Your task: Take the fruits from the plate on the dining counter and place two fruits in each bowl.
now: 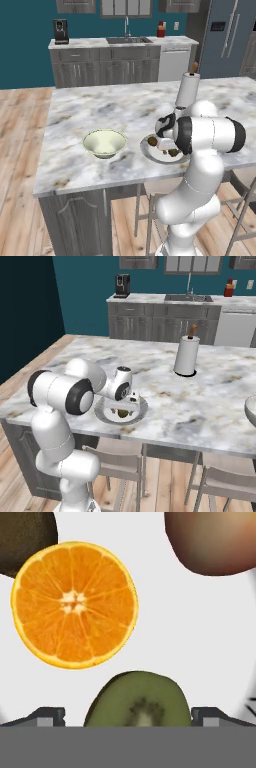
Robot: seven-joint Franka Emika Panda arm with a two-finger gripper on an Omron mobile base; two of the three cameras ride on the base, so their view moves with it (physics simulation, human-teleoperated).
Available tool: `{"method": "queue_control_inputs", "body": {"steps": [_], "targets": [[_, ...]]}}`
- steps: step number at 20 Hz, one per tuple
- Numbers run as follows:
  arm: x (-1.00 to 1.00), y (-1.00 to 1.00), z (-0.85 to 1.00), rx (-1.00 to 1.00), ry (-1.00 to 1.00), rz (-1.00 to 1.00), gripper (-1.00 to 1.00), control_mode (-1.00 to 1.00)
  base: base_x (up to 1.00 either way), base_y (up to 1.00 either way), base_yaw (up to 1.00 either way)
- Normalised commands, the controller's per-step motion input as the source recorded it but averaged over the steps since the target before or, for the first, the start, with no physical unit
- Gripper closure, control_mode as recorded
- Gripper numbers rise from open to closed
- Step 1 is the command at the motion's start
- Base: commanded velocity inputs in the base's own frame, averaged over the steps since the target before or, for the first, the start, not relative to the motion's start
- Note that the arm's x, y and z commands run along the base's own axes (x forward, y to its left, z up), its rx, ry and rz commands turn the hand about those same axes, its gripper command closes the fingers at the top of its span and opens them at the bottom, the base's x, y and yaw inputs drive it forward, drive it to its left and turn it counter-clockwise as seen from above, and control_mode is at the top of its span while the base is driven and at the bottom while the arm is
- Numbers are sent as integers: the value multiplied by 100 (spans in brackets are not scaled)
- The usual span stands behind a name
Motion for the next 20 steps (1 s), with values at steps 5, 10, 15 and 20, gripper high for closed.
{"method": "queue_control_inputs", "body": {"steps": [5,10,15,20], "targets": [[0,-1,-7,0,0,0,100,-100,0,0,0],[0,0,0,0,0,0,100,-100,0,0,0],[-1,0,16,0,0,0,100,-100,0,0,0],[-39,9,69,0,0,-3,100,-100,0,0,0]]}}
